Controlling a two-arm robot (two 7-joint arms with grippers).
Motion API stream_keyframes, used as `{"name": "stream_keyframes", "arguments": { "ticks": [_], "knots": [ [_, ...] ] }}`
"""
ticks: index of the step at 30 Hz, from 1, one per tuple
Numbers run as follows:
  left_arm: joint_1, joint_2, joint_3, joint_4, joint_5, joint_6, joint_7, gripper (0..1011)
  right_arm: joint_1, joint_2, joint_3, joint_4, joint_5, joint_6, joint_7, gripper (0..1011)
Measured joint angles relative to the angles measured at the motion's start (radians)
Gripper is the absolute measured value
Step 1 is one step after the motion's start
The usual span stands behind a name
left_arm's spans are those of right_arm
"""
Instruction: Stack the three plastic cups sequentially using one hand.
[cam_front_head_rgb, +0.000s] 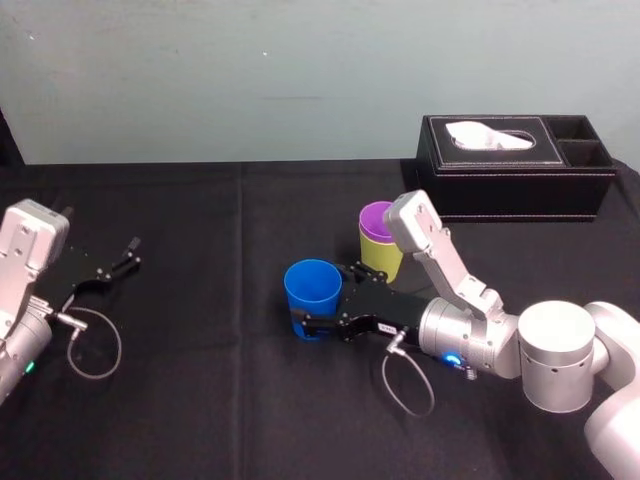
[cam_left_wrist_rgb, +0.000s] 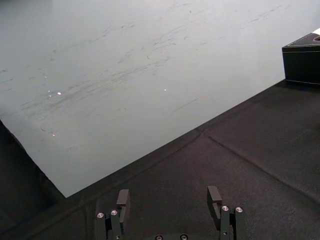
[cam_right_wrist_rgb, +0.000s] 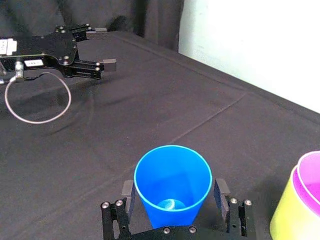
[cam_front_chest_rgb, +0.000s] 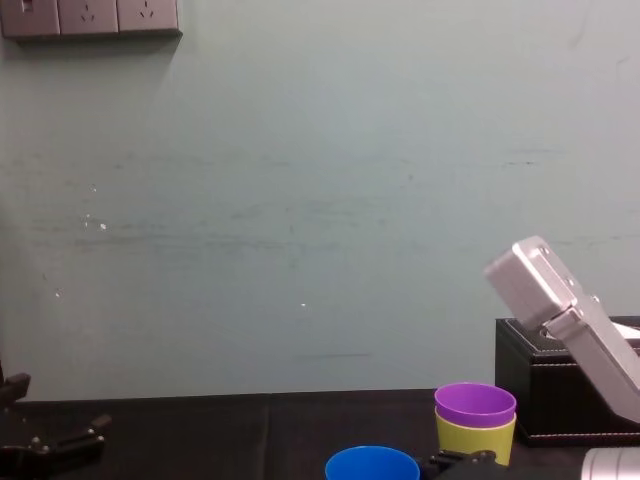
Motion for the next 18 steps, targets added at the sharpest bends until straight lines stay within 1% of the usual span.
{"name": "stream_keyframes", "arguments": {
  "ticks": [11, 13, 14, 15, 17, 18],
  "knots": [
    [0.000, 0.000, 0.000, 0.000, 0.000, 0.000, 0.000, 1010, 0.005, -0.004, -0.002, 0.007, -0.003, -0.005, 0.002, 997],
    [0.000, 0.000, 0.000, 0.000, 0.000, 0.000, 0.000, 1010, 0.004, -0.003, -0.002, 0.006, -0.002, -0.004, 0.002, 953],
    [0.000, 0.000, 0.000, 0.000, 0.000, 0.000, 0.000, 1010, 0.004, -0.003, -0.002, 0.006, -0.002, -0.004, 0.002, 953],
    [0.000, 0.000, 0.000, 0.000, 0.000, 0.000, 0.000, 1010, 0.003, -0.003, -0.002, 0.005, -0.002, -0.004, 0.002, 914],
    [0.000, 0.000, 0.000, 0.000, 0.000, 0.000, 0.000, 1010, 0.003, -0.003, -0.002, 0.005, -0.002, -0.004, 0.002, 888],
    [0.000, 0.000, 0.000, 0.000, 0.000, 0.000, 0.000, 1010, 0.003, -0.002, -0.001, 0.005, -0.002, -0.004, 0.002, 839]
  ]
}}
